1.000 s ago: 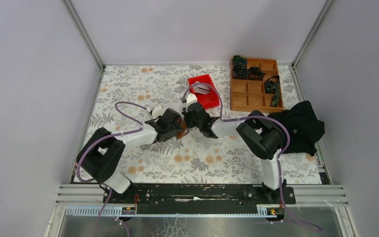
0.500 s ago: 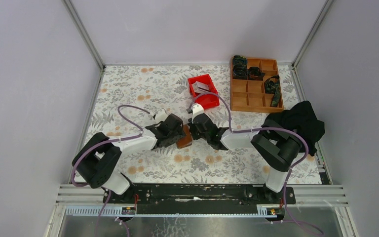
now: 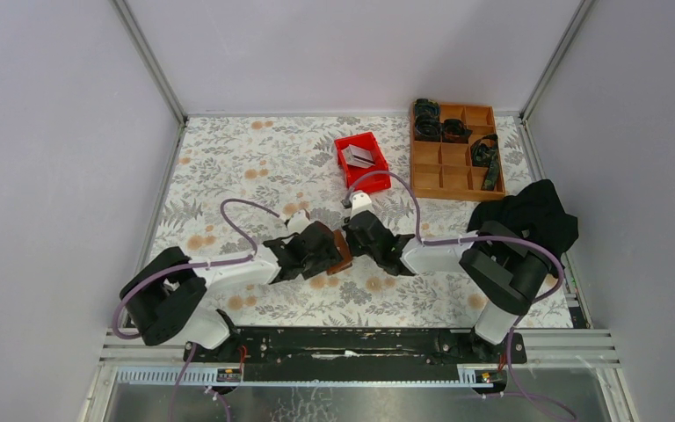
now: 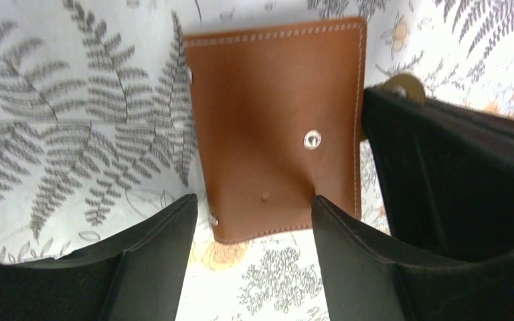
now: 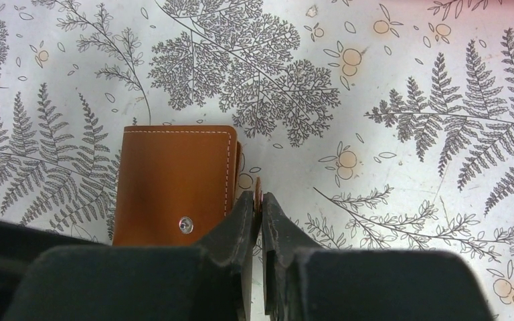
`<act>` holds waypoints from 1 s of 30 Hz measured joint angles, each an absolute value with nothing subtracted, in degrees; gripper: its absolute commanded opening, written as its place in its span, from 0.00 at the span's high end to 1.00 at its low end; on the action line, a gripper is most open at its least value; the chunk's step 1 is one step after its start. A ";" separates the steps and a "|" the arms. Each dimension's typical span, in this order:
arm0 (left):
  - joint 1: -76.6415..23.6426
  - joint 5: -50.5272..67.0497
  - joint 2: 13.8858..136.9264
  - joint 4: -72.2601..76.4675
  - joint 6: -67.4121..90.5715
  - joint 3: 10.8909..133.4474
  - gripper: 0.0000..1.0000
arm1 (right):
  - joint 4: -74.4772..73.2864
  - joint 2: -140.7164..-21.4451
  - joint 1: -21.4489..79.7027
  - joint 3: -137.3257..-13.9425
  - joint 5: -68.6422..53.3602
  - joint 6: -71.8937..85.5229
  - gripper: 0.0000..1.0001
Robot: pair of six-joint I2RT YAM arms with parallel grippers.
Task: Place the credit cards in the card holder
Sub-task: Close the card holder at the center of the board.
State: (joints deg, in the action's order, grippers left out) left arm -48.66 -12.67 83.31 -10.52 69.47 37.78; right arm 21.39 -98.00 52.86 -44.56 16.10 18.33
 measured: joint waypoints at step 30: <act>-55.88 -15.64 86.48 -11.51 76.47 40.29 0.28 | 19.42 -92.90 53.25 -39.83 17.21 19.99 0.76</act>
State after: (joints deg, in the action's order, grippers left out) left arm -55.88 -15.64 86.48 -11.51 76.47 40.29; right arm 19.42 -92.90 53.25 -39.83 17.21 19.99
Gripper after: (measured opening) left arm 0.723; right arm 0.176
